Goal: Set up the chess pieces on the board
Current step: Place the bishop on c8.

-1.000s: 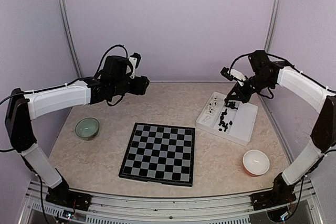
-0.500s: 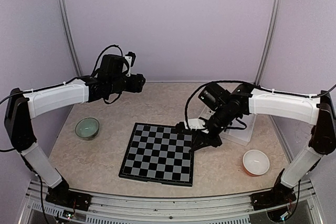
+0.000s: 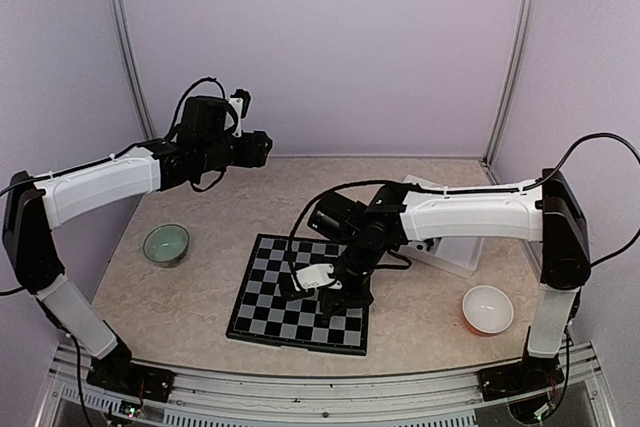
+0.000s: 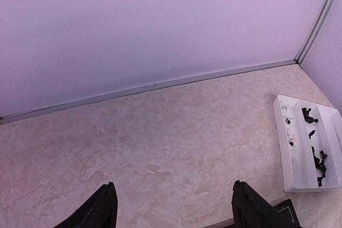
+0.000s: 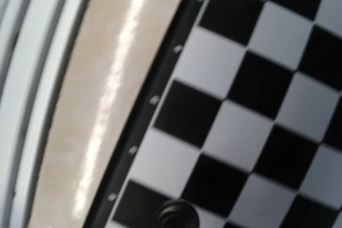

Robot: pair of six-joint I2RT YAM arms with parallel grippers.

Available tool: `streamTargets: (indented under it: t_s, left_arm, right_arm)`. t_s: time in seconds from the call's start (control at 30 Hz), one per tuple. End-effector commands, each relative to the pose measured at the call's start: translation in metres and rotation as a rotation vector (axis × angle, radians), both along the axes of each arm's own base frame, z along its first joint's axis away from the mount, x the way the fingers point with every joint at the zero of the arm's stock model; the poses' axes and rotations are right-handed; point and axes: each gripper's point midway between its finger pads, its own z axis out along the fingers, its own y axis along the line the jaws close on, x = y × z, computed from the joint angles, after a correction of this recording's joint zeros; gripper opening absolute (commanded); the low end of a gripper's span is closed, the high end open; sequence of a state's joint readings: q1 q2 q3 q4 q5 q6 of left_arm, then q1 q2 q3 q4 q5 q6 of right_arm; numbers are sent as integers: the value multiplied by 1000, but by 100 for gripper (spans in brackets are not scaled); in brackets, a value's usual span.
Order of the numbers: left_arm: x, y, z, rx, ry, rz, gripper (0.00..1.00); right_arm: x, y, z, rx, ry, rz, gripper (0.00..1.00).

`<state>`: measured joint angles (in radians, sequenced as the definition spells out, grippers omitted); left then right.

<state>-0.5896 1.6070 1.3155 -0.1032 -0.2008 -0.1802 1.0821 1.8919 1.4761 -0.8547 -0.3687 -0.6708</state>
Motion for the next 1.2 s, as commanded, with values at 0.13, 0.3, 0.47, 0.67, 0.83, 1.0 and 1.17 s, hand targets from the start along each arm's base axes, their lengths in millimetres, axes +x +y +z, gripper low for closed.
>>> streamTargets:
  t_s: [0.13,0.3,0.47,0.67,0.83,1.0,1.17]
  left_arm:
    - [12,33,35,-98,-48,52,72]
    - [16,43,38,-119,-50,71,72]
    - [14,43,43,-127,-58,66,72]
    - [13,43,45,-133,-60,60,72]
    - [13,44,47,-135,-63,61,72]
    - [14,46,47,-141,-59,60,72]
    - [15,47,43,-142,-51,61,72]
  right_arm:
    - [-7,21,-17,-61,11,21,0]
    - [-16,21,-29,-99,5,48,1]
    - [-14,21,-34,-119,-18,48,1]
    - [-15,21,-39,-131,-22,49,3]
    - [-16,20,-41,-139,-22,52,12]
    - [-18,18,-32,-129,-23,61,31]
    - [-9,20,2,-72,-37,56,43]
